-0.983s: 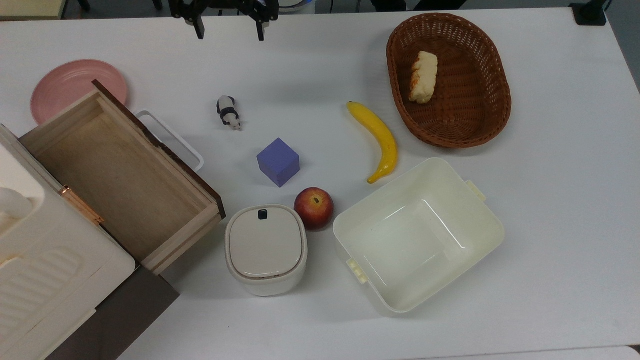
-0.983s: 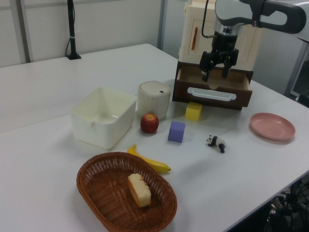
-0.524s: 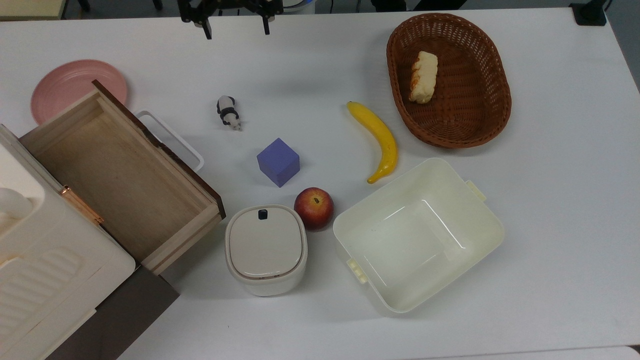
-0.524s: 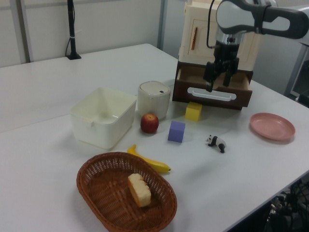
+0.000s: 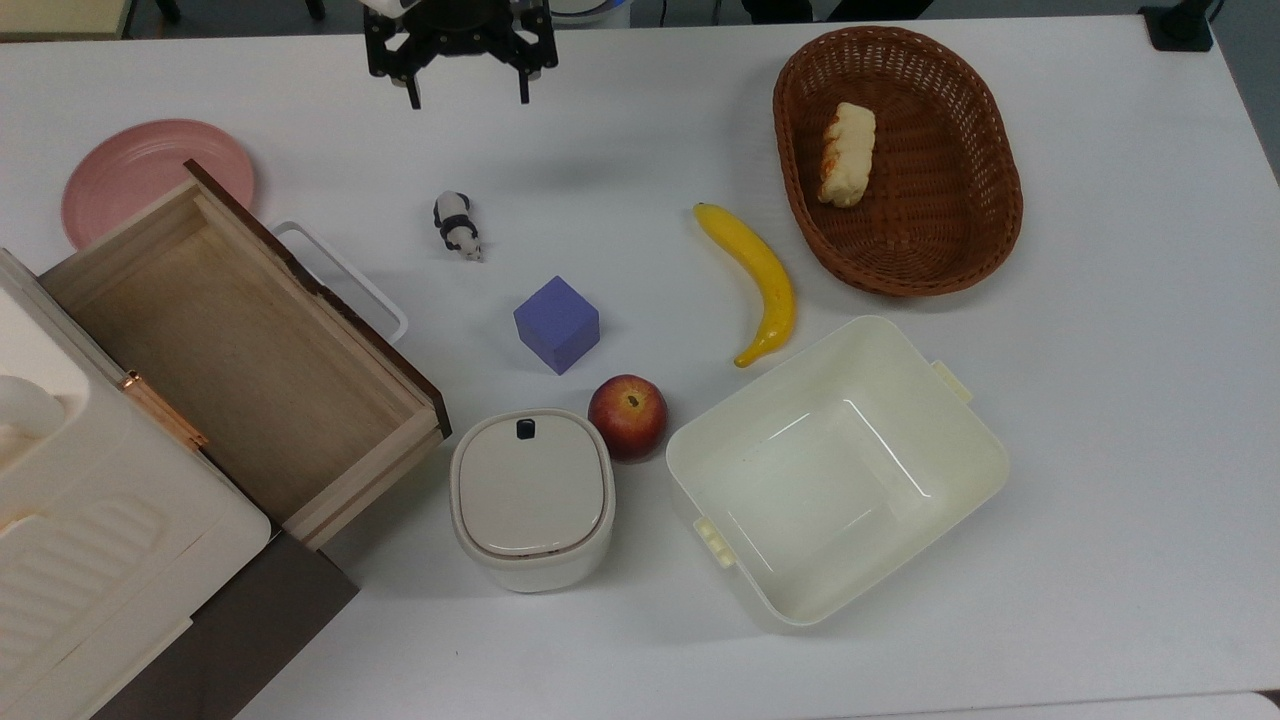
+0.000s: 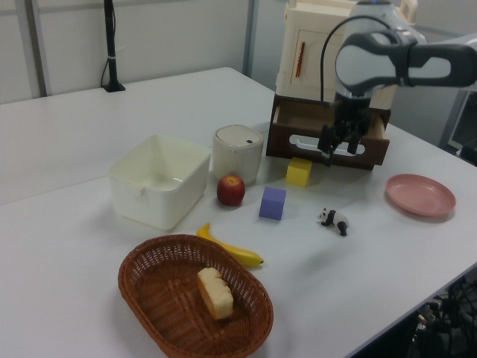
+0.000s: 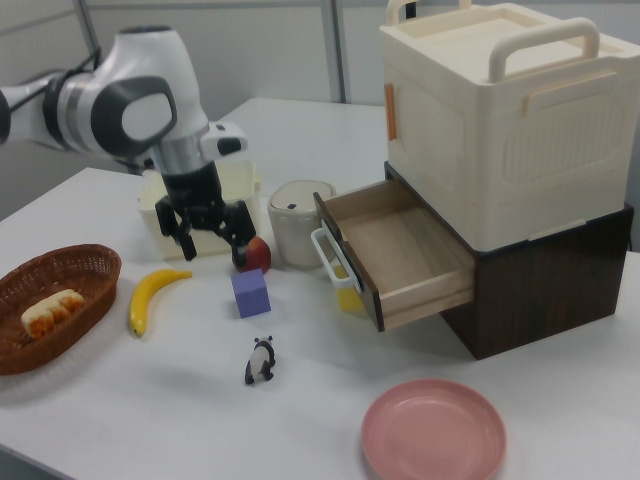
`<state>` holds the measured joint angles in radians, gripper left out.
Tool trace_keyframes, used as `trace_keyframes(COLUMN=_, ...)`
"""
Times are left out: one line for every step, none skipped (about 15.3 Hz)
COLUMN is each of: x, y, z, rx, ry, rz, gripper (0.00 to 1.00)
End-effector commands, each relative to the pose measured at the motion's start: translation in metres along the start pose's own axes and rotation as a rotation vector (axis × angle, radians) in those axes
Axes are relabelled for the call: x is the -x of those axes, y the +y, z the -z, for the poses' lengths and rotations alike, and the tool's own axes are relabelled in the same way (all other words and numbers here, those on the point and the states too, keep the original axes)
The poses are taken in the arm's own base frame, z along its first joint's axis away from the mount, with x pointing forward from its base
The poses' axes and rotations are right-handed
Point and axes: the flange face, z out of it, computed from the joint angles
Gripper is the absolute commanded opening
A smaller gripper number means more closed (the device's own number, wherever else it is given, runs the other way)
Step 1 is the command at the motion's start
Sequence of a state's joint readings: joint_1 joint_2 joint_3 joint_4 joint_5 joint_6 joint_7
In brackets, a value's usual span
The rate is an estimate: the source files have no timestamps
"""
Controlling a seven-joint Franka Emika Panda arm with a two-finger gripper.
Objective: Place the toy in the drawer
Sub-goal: 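Lower the open gripper over the black-and-white panda toy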
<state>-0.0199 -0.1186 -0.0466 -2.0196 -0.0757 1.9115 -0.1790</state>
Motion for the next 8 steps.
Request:
trace_keyframes(x=0.021, y=0.002, z=-0.027, rx=0.05, ry=0.006, rz=0.026, gripper=1.0)
trace_keyframes(x=0.024, y=0.007, z=-0.035, rx=0.056, ry=0.01, rz=0.022, gripper=1.0)
trace_keyframes(x=0.024, y=0.008, z=-0.043, rx=0.057, ry=0.027, rz=0.021, gripper=1.0)
trace_keyframes(x=0.024, y=0.009, z=-0.049, rx=0.059, ry=0.042, rz=0.02, gripper=1.0)
trace_keyframes(x=0.024, y=0.009, z=-0.055, rx=0.059, ry=0.041, rz=0.021, gripper=1.0)
trace_keyframes(x=0.025, y=0.012, z=-0.06, rx=0.063, ry=0.036, rz=0.022, gripper=1.0)
trace_keyframes(x=0.024, y=0.013, z=-0.063, rx=0.071, ry=0.031, rz=0.027, gripper=1.0)
trace_keyframes(x=0.023, y=0.014, z=-0.074, rx=0.075, ry=0.008, rz=0.031, gripper=1.0)
